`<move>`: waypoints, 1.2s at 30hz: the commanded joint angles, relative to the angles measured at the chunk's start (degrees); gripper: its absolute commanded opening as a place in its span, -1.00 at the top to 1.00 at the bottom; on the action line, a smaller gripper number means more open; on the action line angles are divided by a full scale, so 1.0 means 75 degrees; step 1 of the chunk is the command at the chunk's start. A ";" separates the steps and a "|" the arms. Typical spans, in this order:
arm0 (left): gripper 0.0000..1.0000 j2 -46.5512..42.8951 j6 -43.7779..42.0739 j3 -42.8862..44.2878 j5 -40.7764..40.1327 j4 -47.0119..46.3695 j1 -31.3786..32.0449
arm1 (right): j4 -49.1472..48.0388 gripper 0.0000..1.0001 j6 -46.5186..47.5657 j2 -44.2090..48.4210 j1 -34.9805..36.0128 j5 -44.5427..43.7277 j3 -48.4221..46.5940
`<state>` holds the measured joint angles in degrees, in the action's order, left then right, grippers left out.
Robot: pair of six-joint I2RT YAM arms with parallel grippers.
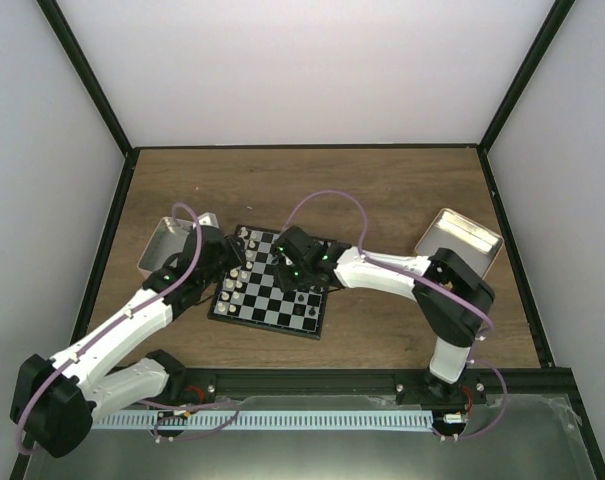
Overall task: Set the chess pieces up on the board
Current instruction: Pick up the chess piece from the chessboard.
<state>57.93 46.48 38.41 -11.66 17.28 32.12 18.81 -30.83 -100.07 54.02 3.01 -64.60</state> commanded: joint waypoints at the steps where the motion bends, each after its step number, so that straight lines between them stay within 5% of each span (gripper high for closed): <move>1: 0.10 0.0010 -0.0037 -0.0111 0.0148 -0.0288 -0.0061 | 0.0500 0.24 -0.0129 -0.0394 0.0095 -0.0275 -0.0568; 28: 0.10 0.0110 0.0012 -0.0387 0.0959 -0.0744 -0.0100 | 0.0037 0.67 -0.0369 -0.0937 0.0088 -0.0667 -0.0518; 36: 0.08 0.0298 0.0059 -0.1061 0.2560 -0.1941 -0.0102 | -0.0689 0.81 -0.0239 -0.0428 0.0033 -0.0609 -0.0004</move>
<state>58.92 46.44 32.53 -0.08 8.69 31.55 17.69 -33.43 -106.32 54.26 -1.19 -66.48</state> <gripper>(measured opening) 0.457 0.170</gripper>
